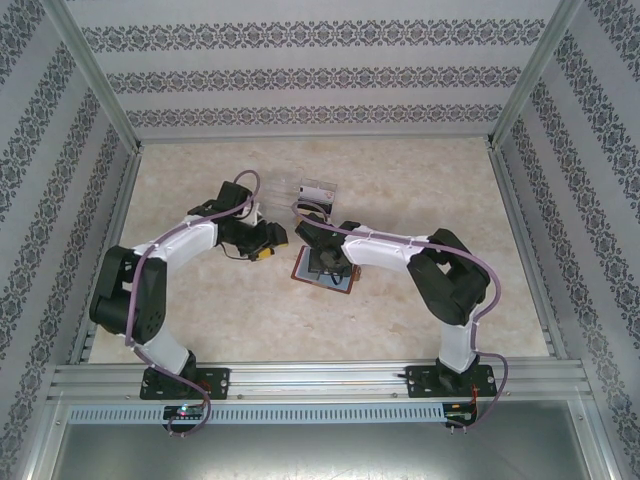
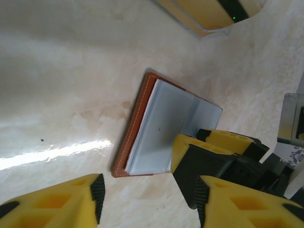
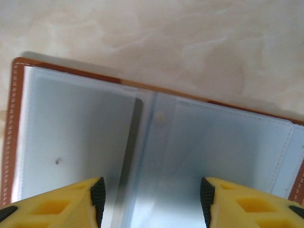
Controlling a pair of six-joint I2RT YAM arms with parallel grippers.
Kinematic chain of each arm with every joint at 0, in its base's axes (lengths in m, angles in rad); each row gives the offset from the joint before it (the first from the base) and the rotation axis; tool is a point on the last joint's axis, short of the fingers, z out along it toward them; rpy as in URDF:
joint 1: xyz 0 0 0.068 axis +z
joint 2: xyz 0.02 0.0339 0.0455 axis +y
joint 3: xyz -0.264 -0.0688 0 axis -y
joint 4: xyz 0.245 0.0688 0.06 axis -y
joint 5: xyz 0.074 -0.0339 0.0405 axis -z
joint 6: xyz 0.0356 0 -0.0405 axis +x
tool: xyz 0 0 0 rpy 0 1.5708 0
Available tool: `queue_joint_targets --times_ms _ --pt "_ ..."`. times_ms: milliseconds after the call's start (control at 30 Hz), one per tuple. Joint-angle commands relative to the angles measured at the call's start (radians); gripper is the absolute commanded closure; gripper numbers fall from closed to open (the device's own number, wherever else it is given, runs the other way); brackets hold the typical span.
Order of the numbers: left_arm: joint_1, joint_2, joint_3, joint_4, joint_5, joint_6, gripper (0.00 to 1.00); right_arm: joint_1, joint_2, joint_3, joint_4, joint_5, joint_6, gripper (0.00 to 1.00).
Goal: Take the credit cards out of the card holder
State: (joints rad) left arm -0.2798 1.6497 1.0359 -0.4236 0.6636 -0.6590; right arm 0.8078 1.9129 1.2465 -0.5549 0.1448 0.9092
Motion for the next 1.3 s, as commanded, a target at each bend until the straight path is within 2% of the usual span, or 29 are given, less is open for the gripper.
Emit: queue_joint_targets --times_ms 0,233,433,767,1067,1267 --pt "-0.021 0.033 -0.012 0.060 0.039 -0.020 0.51 0.005 0.036 0.014 -0.058 0.050 -0.028 0.43" --pt "-0.071 0.118 0.007 0.094 0.084 -0.035 0.62 0.002 0.059 -0.029 -0.056 0.052 -0.042 0.50" --pt "-0.105 0.171 0.031 0.101 0.087 -0.037 0.67 -0.002 0.052 -0.054 -0.032 0.044 -0.049 0.54" --pt "-0.140 0.227 0.054 0.128 0.103 -0.057 0.69 -0.012 0.023 -0.088 0.013 0.028 -0.055 0.59" --pt "-0.150 0.255 0.056 0.109 0.083 -0.051 0.67 -0.019 0.004 -0.107 0.056 0.000 -0.051 0.62" --pt "-0.157 0.269 0.054 0.156 0.160 -0.064 0.66 -0.038 -0.063 -0.147 0.131 -0.050 -0.037 0.60"
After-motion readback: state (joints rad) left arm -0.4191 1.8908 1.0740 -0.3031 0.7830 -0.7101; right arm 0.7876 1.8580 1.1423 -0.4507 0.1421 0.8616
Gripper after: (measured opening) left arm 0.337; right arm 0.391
